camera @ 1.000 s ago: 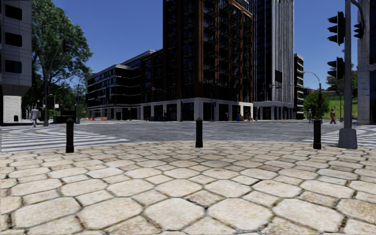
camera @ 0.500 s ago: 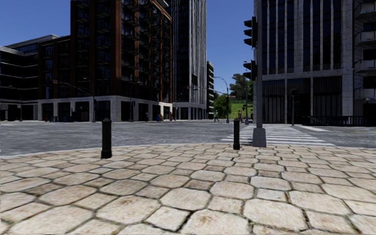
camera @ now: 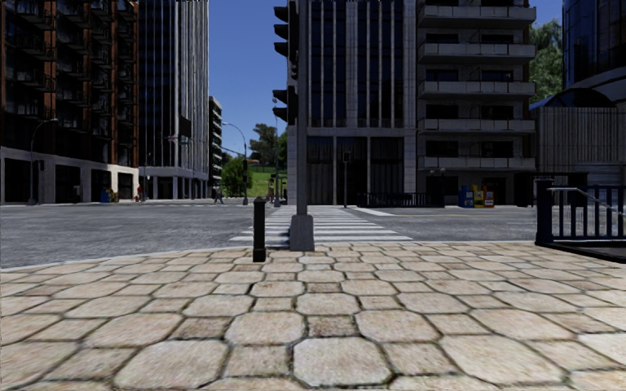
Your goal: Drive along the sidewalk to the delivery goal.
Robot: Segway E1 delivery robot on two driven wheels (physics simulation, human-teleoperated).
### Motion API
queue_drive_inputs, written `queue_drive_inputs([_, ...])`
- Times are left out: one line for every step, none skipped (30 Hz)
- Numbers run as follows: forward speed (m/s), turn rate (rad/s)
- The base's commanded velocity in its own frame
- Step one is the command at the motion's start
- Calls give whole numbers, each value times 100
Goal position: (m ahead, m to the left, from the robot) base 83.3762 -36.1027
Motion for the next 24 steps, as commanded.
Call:
queue_drive_inputs([200,-92])
queue_drive_inputs([200,-92])
queue_drive_inputs([200,-92])
queue_drive_inputs([200,-92])
queue_drive_inputs([200,-91])
queue_drive_inputs([200,-5])
queue_drive_inputs([200,-5])
queue_drive_inputs([200,0])
queue_drive_inputs([200,0])
queue_drive_inputs([200,0])
queue_drive_inputs([200,0])
queue_drive_inputs([200,0])
queue_drive_inputs([200,0])
queue_drive_inputs([200,0])
queue_drive_inputs([200,0])
queue_drive_inputs([200,0])
queue_drive_inputs([200,0])
queue_drive_inputs([200,0])
queue_drive_inputs([200,0])
queue_drive_inputs([200,0])
queue_drive_inputs([200,0])
queue_drive_inputs([200,0])
queue_drive_inputs([200,0])
queue_drive_inputs([200,0])
